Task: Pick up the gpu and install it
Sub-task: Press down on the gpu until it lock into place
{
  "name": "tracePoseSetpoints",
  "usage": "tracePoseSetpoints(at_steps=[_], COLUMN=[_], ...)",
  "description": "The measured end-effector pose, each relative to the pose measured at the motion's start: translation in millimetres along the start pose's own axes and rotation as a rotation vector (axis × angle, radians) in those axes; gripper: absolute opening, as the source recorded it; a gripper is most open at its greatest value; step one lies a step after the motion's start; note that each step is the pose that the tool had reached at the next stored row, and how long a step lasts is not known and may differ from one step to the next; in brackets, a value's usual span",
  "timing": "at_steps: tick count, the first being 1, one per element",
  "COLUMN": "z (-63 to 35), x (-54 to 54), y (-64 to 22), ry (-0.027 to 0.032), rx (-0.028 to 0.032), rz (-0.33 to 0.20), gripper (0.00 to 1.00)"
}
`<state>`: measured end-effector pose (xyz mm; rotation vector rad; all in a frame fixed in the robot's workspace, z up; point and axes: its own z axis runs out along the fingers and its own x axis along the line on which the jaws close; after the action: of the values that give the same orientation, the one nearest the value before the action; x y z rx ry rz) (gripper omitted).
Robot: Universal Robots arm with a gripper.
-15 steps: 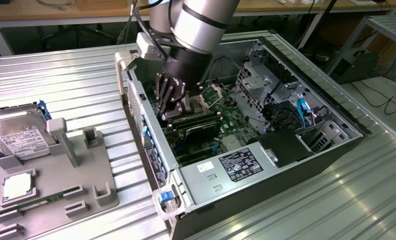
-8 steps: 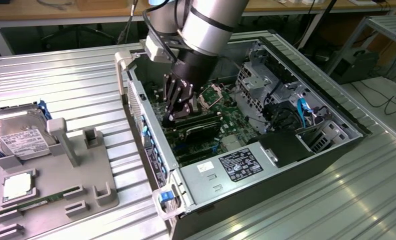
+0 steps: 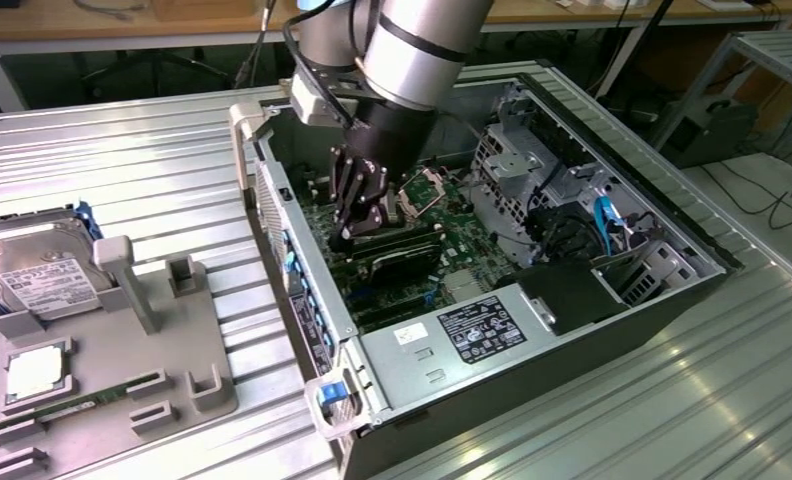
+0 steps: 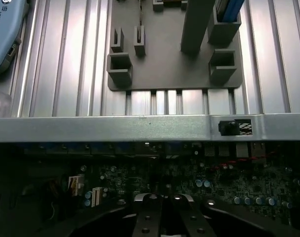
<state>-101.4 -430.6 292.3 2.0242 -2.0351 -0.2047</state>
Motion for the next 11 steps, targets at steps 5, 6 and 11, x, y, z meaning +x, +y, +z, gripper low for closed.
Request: tracePoseSetpoints(at_steps=[5, 6, 11], z=[0.2, 0.2, 1.0], x=[-0.4, -0.5, -0.7], y=[0.3, 0.3, 2.4], ry=[-0.0017, -0.0020, -0.0031], rx=[0.0634, 0.0739, 0.1376], rz=[0.005, 0.006, 0.011], gripper=[0.11, 0.11, 0.11])
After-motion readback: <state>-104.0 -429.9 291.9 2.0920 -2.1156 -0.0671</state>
